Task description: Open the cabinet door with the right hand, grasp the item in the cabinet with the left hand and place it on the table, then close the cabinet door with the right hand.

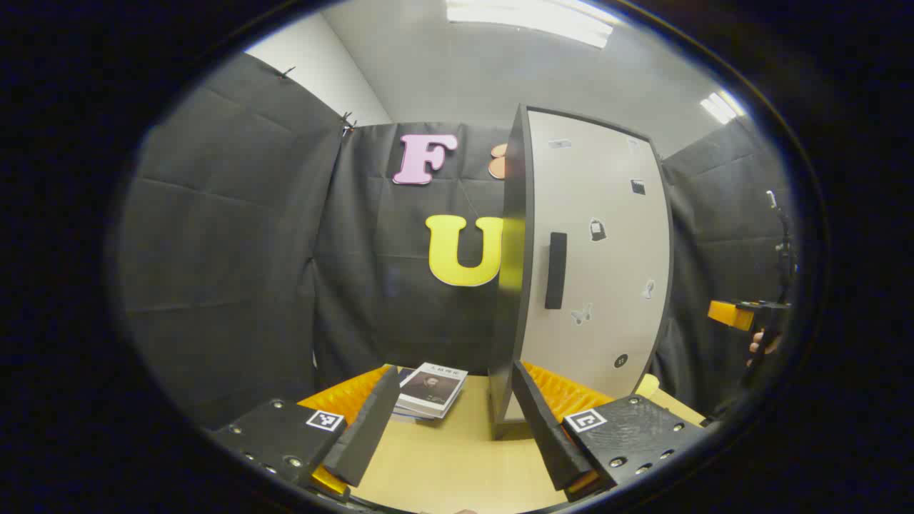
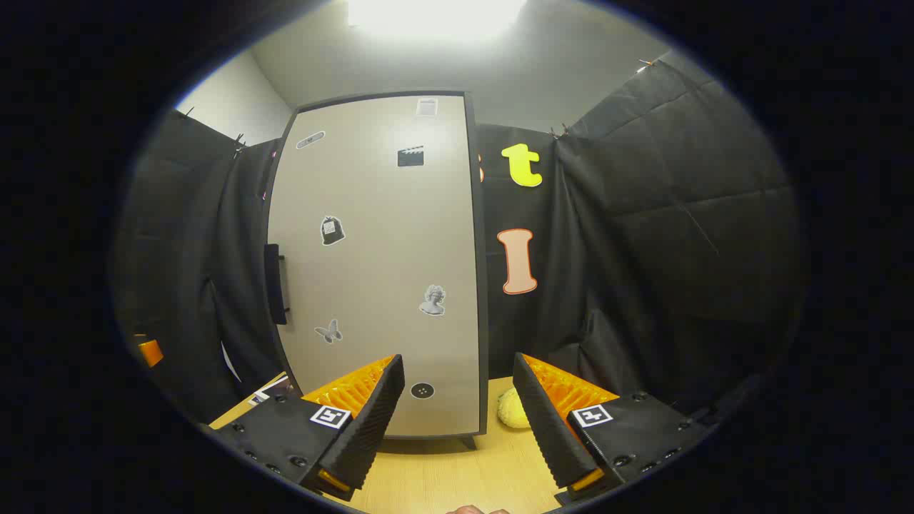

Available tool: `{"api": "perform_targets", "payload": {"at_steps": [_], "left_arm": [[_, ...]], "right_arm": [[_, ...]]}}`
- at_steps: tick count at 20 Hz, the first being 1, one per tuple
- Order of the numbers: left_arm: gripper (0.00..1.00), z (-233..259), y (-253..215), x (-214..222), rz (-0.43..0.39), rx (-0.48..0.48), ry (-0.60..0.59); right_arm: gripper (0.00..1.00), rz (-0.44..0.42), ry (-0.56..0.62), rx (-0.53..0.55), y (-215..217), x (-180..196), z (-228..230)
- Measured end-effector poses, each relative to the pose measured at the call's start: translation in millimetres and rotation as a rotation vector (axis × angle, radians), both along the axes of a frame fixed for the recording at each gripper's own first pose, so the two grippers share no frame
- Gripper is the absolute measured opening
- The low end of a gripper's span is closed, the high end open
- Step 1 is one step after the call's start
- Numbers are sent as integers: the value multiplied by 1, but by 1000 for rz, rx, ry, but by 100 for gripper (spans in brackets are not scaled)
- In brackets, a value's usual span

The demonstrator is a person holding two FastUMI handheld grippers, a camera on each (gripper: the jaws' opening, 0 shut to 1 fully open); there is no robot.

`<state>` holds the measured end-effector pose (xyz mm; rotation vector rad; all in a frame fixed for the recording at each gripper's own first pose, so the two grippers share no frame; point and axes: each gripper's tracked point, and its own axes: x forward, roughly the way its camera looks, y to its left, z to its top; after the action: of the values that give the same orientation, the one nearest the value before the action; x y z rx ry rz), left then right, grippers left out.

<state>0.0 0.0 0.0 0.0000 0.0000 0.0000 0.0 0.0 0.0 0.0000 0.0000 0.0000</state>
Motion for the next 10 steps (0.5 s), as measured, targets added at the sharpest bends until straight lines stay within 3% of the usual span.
{"api": "perform_targets", "payload": {"at_steps": [1,6,10], "left_arm": [[94,-1,2,-3,2,-1,1],[99,-2,8,-6,6,3,-2],[96,-5,4,-5,-1,-1,1]], "right_arm": [[96,4,0,-3,2,1,1],[96,24,2,-2,14,0,6],[97,38,2,10,21,1,7]]}}
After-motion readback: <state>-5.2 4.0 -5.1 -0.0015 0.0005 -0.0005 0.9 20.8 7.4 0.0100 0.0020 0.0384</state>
